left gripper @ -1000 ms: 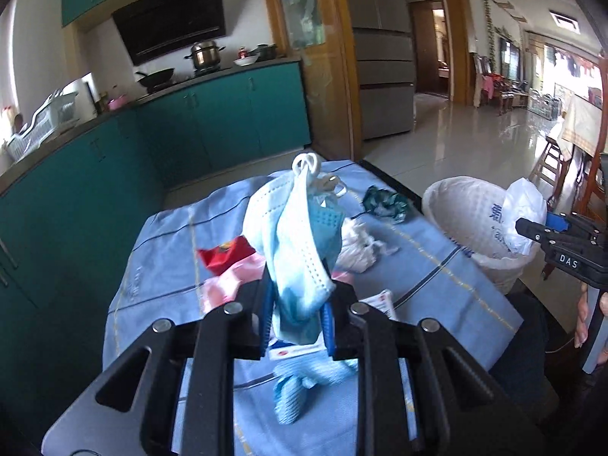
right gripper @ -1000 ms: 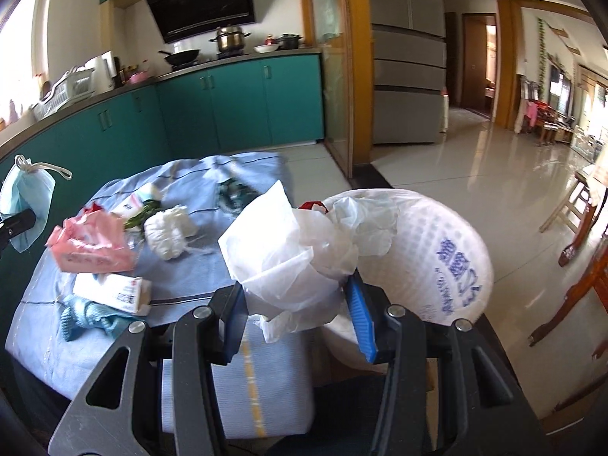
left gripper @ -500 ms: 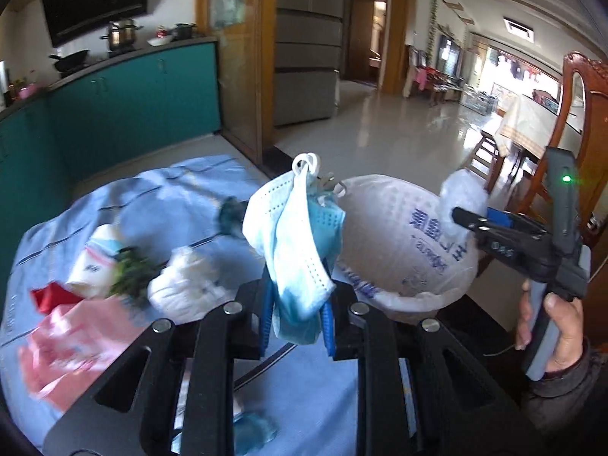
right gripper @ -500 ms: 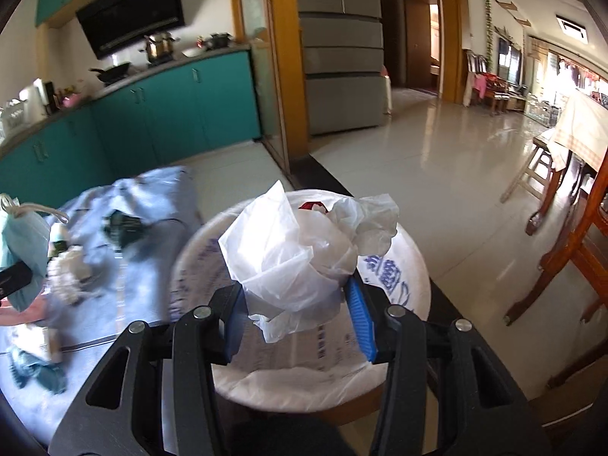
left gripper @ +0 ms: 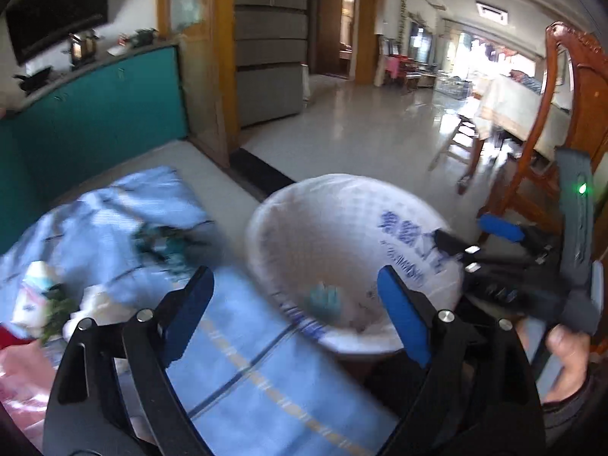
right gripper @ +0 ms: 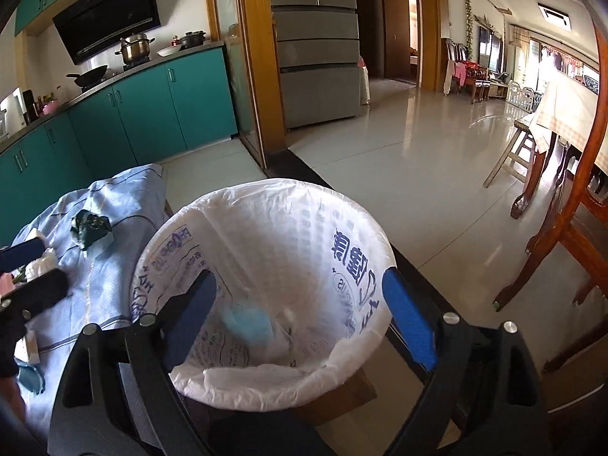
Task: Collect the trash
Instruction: 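Carry both items over the wastebasket and open both grippers to drop them, then move both tools back over the table toward the remaining trash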
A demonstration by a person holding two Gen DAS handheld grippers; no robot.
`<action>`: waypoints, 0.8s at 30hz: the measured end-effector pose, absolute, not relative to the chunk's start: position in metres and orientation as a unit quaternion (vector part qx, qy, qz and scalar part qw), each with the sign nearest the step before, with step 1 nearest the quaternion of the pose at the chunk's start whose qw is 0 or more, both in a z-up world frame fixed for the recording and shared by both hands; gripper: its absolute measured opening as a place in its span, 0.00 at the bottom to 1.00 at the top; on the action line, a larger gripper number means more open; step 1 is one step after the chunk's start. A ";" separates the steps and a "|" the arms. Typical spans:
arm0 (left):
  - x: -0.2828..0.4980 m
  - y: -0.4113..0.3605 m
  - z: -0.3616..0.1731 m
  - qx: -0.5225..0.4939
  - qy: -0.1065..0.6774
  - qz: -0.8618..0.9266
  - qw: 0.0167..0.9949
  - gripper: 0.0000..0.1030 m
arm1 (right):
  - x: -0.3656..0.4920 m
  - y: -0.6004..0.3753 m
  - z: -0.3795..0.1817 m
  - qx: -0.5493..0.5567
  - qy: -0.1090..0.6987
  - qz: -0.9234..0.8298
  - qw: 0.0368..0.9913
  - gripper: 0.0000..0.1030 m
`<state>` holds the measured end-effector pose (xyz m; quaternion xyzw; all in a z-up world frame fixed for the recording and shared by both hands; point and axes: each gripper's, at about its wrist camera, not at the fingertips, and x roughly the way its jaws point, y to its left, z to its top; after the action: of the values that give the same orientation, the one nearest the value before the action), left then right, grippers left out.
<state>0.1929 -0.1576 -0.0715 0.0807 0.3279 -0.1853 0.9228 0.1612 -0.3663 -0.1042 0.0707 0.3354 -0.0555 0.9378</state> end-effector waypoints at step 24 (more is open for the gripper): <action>0.030 0.117 -0.089 0.059 0.386 0.124 0.912 0.91 | 0.153 -0.094 -0.130 -0.073 0.422 0.299 0.853 0.89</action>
<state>0.0299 0.1168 -0.0887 0.0587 0.3862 0.1240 0.9122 0.1534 -0.0942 -0.1305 -0.0733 0.4220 0.2990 0.8527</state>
